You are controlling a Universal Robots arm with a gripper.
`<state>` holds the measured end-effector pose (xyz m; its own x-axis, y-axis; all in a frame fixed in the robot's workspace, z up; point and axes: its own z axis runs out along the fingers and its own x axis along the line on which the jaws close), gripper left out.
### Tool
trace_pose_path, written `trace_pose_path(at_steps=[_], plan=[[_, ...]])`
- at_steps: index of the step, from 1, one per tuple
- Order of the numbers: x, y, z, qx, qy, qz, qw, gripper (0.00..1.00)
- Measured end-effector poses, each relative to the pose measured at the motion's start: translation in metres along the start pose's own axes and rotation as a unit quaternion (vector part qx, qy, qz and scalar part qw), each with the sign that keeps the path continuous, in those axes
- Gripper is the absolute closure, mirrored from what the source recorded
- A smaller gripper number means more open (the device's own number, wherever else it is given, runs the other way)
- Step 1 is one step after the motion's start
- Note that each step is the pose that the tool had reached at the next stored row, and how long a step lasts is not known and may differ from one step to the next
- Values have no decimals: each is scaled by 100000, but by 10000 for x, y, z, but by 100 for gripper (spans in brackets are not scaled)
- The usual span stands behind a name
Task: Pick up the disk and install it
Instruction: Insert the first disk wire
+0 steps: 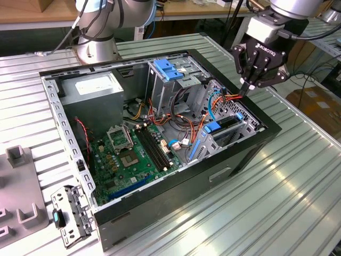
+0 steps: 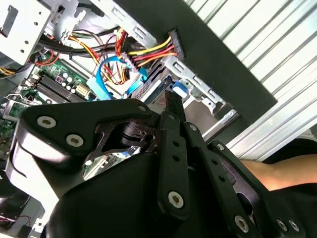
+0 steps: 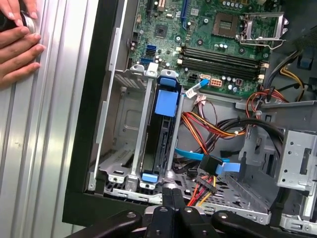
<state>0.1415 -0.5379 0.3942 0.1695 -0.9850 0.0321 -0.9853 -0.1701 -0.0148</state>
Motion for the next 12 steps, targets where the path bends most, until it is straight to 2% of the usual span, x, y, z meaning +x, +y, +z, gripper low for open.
trace_pose_path(at_steps=[3,6,7,8,12], plan=[[-3,-85,1,23,-7,-783,99997,89],[-4,-140,3,42,-19,-1390,99990,89],[-3,-158,3,65,-26,-2135,99977,89],[-2,-165,4,115,-54,-3807,99927,89],[-1,-169,8,230,-104,-7431,99723,89]])
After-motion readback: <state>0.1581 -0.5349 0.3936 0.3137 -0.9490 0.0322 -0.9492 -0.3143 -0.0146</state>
